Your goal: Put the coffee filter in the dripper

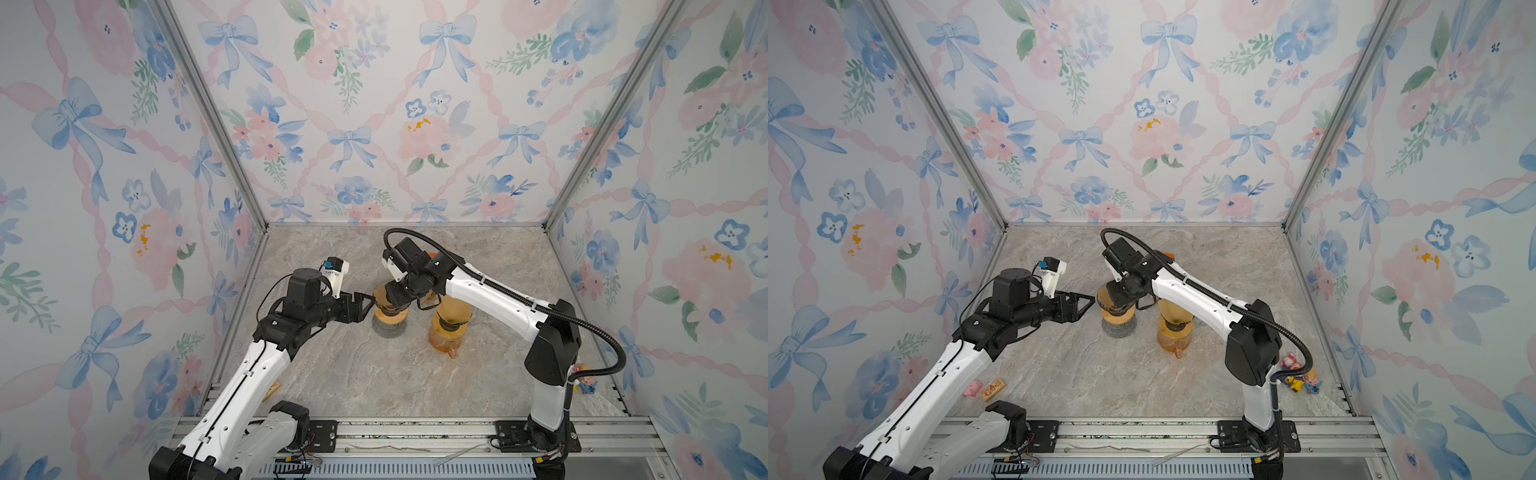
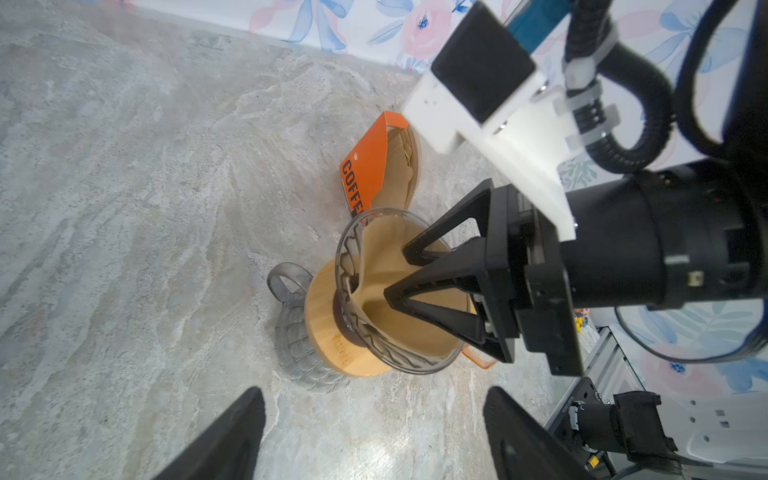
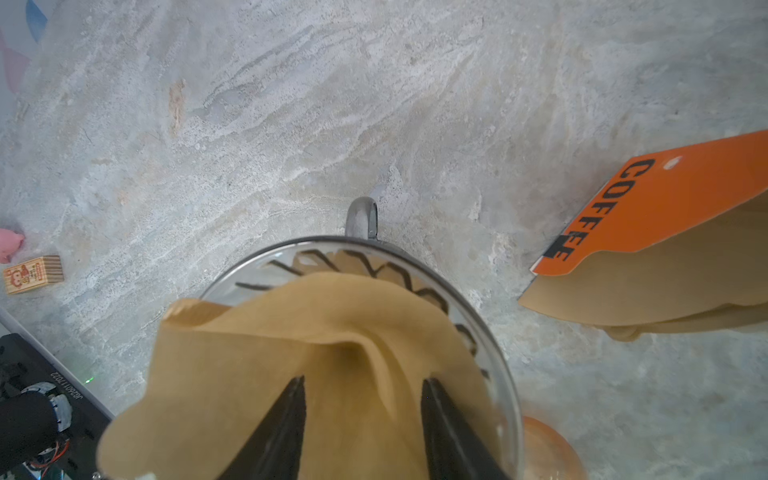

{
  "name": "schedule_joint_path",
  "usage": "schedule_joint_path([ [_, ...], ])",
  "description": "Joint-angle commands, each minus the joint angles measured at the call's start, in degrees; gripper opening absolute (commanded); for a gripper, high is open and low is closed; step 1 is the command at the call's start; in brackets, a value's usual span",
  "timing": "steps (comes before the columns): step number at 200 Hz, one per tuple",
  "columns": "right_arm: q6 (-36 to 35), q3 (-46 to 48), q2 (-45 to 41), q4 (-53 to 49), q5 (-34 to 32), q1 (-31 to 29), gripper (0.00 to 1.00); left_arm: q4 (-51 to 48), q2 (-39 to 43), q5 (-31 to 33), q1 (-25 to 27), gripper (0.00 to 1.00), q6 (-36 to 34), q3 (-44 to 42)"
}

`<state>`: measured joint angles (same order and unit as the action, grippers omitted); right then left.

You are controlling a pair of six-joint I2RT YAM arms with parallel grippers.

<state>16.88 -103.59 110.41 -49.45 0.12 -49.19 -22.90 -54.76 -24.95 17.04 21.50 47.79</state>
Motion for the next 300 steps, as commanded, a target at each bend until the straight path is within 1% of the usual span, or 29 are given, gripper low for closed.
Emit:
schedule_joint_path([
  [1, -0.7, -2.6, 0.9, -2.4, -1.8, -0.7, 0.49, -0.5, 0.7, -0.5, -0.4, 0.84, -0.2, -1.1],
  [32, -1.8, -3.1, 1.5, -3.2, -4.9, -2.0, 0.49, -0.5, 0.0, 0.2, -0.4, 0.83, 0.1, -1.3],
  [55, -2.7, -3.5, 1.8, -3.8, -8.3, -2.9, 0.48, -0.5, -0.7, 0.9, -0.5, 0.83, 0.8, -1.4],
  [121, -2.7, -3.3, 2.2, -3.5, -7.5, -3.7, 0.46, -0.3, -5.2, 2.0, -0.5, 0.83, 1.6, 0.6],
  [173, -2.9, -2.7, 2.1, -3.9, -9.9, -4.1, 0.45, 0.5, -10.1, 1.9, -0.2, 0.82, 1.6, 2.4],
  [300, -4.0, -3.2, 4.3, -4.8, -11.1, -5.1, 0.44, 2.3, -11.3, 2.2, -0.2, 0.82, 2.0, 2.7],
])
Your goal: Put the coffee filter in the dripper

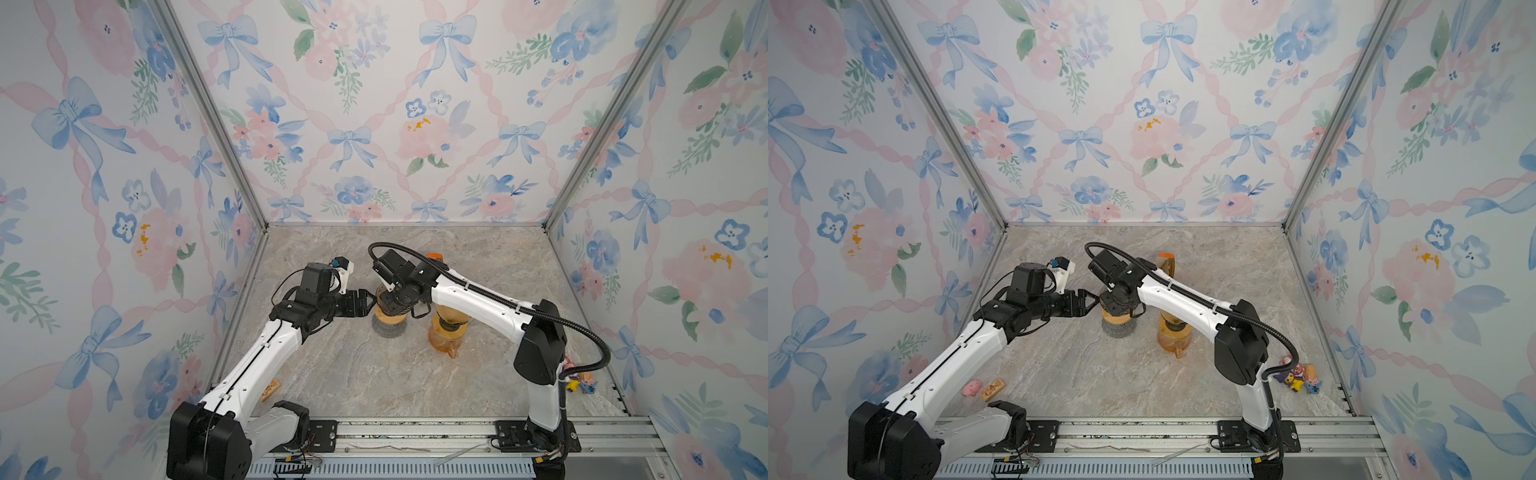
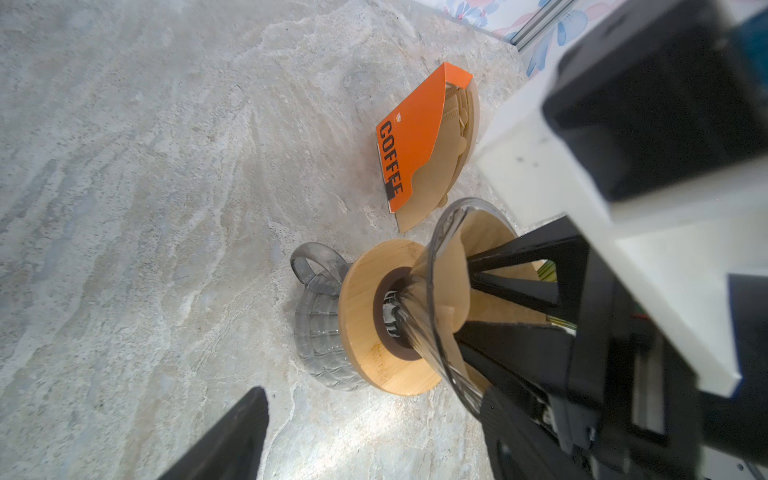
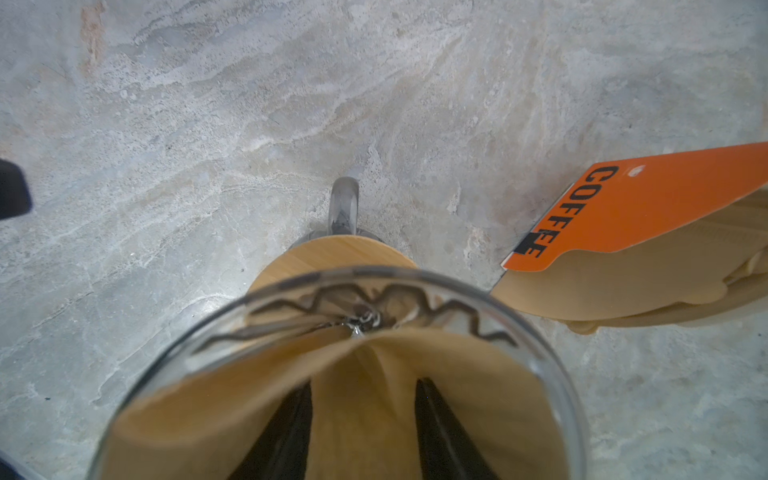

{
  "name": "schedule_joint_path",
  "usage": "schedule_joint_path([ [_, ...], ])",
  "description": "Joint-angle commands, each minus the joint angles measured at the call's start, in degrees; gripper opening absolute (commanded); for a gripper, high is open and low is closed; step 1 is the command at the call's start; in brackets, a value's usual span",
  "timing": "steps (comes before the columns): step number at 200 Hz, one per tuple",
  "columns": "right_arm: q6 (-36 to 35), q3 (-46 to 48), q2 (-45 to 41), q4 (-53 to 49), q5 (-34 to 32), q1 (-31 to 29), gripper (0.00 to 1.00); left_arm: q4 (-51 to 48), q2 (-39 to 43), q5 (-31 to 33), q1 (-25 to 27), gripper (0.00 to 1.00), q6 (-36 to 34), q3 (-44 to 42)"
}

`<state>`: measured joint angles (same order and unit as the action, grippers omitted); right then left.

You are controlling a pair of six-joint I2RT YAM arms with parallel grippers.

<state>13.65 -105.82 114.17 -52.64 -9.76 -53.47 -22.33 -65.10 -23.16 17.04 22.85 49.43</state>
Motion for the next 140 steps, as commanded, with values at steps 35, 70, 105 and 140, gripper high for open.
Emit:
schedule_joint_path([
  [35, -1.0, -1.2, 0.2, -1.6, -1.1, -0.8, 0.44, 3.5, -2.0, 0.7, -0.2, 0.82, 1.2, 1.2],
  [70, -1.0, -1.5, 0.4, -1.1, -0.4, -0.8, 0.43, 4.6, -3.3, 0.3, -0.2, 0.82, 1.5, 1.9],
  [105, -1.1, -1.7, 0.7, -0.8, 0.0, -1.0, 0.43, 5.3, -3.3, 0.3, -0.2, 0.82, 1.5, 1.9],
  [140, -1.1, -2.0, 0.5, -0.4, 0.3, -1.0, 0.43, 5.4, -4.6, 0.1, -0.2, 0.82, 1.0, 1.6],
])
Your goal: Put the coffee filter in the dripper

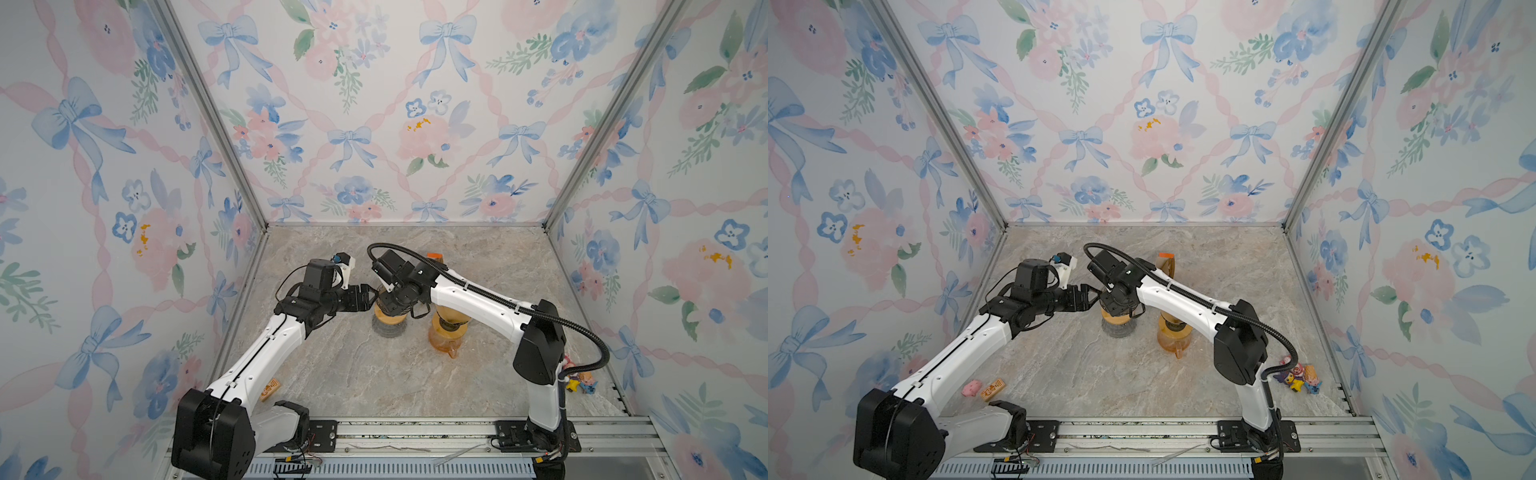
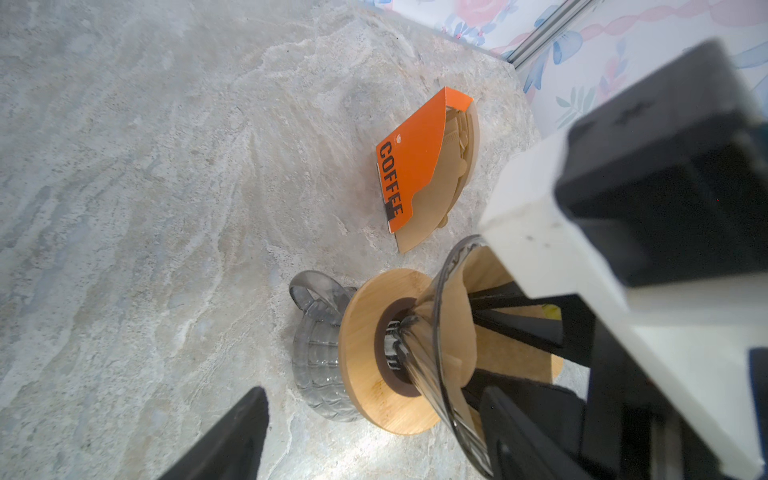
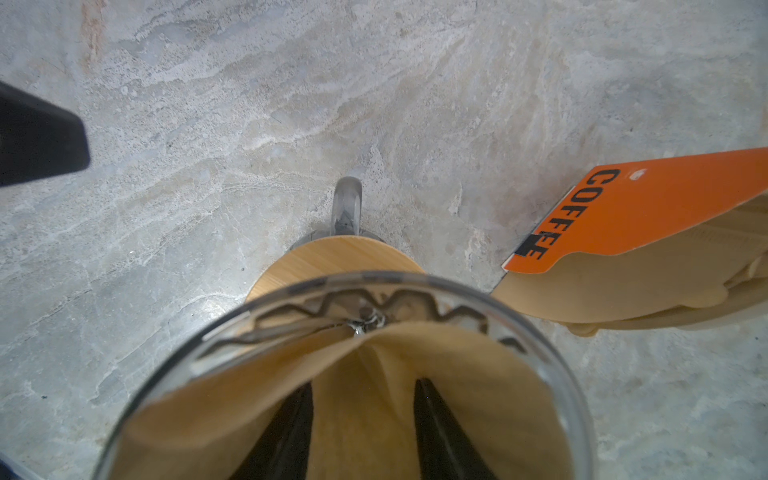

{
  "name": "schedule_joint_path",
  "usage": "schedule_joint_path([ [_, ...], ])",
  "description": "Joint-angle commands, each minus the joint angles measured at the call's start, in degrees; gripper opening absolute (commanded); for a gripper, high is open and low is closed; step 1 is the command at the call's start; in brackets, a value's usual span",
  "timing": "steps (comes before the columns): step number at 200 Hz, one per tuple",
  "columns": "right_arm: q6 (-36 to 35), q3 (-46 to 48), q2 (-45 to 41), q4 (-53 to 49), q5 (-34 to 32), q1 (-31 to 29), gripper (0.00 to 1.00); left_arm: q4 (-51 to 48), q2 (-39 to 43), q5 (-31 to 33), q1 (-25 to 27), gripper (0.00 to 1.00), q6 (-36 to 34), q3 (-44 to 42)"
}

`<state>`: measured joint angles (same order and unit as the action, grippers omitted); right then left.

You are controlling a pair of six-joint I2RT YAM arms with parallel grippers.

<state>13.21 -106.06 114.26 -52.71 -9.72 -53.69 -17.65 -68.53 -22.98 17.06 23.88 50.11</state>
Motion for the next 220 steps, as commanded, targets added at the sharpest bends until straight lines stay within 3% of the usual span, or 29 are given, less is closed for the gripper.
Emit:
schedule_joint_path([
  [1, -0.7, -1.7, 0.4, -0.4, 0.3, -0.8, 0.43, 0.7, -1.2, -0.1, -0.2, 0.82, 0.0, 0.9],
  [83, -1.6, -1.7, -4.4, 0.0, 0.7, -0.3, 0.43, 0.6, -1.6, 2.2, -0.7, 0.82, -0.5, 0.0],
  [187, 1.1, 5.3, -15.4, 5.7, 6.7, 3.4, 0.41, 0.6, -0.5, 1.2, -2.1, 0.82, -0.6, -0.9],
  [220, 2.7, 10.1, -20.4, 10.2, 8.0, 5.4, 0.48, 0.7, 0.6, 0.3, -2.2, 0.82, -1.1, -0.9],
])
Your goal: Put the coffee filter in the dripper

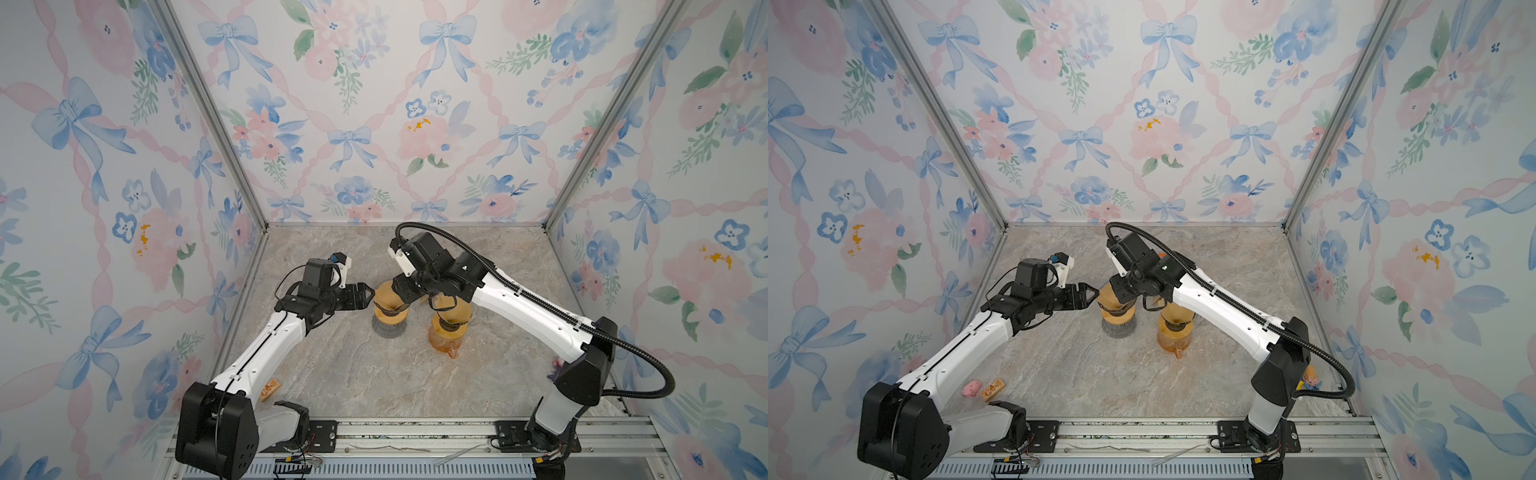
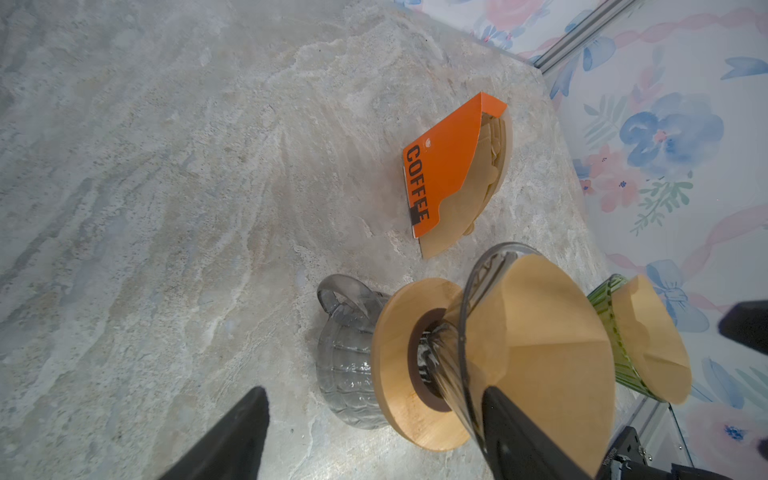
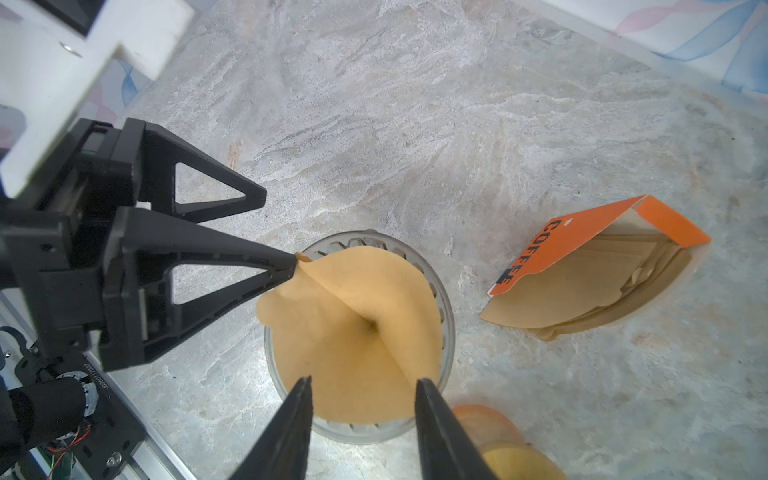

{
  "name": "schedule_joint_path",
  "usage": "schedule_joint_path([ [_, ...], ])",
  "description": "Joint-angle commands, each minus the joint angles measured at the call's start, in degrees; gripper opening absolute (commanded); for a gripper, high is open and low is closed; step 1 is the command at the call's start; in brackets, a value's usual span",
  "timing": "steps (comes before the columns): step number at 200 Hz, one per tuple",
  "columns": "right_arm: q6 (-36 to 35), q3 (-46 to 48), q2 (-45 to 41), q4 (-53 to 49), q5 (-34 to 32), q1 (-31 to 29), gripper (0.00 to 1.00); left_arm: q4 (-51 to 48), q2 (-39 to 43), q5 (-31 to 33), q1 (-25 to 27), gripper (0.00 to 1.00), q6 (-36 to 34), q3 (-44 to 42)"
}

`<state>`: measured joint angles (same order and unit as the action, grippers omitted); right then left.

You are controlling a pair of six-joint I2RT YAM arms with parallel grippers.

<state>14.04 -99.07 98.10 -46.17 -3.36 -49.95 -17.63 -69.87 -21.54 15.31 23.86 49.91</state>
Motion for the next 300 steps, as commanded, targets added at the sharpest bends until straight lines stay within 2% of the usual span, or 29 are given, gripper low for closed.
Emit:
schedule_joint_path([
  [1, 1.9, 3.3, -4.6, 3.9, 1.6, 1.8, 0.48, 0.7, 1.9, -1.2, -0.4, 0.82, -1.0, -0.7],
  [53, 2.9, 11.8, -14.3, 9.5, 2.6, 5.4, 0.82, 1.3, 4.2, -3.2, -0.4, 0.87, -1.7, -0.6],
  [76, 2.7, 15.5, -18.8, 10.8, 1.4, 7.1, 0.96, 1.3, 5.8, -3.2, -0.5, 0.98, -1.9, -0.3],
  [86, 2.3, 17.5, -21.0, 11.8, 0.1, 7.8, 1.00, 1.5, 6.8, -2.3, -0.5, 0.98, -1.9, 0.0],
  [112, 2.5, 21.3, -25.5, 11.9, -2.8, 11.5, 0.96, 1.5, 9.6, 0.5, -0.6, 0.98, -2.9, 1.2],
  [141, 2.3, 25.5, -29.6, 12.0, -4.1, 16.5, 0.96, 1.8, 10.8, 8.0, -0.8, 0.98, -4.1, 2.2],
  [166, -1.3, 35.4, -35.1, 20.2, -14.5, 17.2, 0.96, 4.4, 9.7, 14.4, -1.1, 0.98, -6.4, 1.2],
  [186, -3.6, 41.5, -38.6, 25.4, -19.0, 18.6, 0.96, 9.2, 9.0, 18.9, -1.6, 0.98, -6.8, -2.0],
  [211, -2.1, 44.6, -40.1, 26.2, -18.6, 23.6, 0.96, 18.3, 10.4, 28.1, -2.0, 0.98, -6.5, -9.1],
  [235, -3.3, 48.7, -39.6, 29.4, -17.5, 27.9, 0.96, 31.5, 12.8, 34.0, -2.4, 0.98, -10.7, -19.0],
  [267, -3.1, 53.1, -38.8, 35.1, -12.6, 33.6, 0.96, 36.0, 9.2, 44.3, -3.7, 0.98, -13.9, -23.8],
  [288, -3.9, 55.0, -38.4, 38.0, -12.7, 35.6, 0.96, 46.2, 5.7, 42.6, -5.5, 0.98, -18.9, -28.7],
  [300, -4.4, 56.2, -38.0, 40.0, -13.2, 36.0, 0.96, 53.2, 3.6, 41.6, -6.7, 0.98, -19.5, -31.4],
])
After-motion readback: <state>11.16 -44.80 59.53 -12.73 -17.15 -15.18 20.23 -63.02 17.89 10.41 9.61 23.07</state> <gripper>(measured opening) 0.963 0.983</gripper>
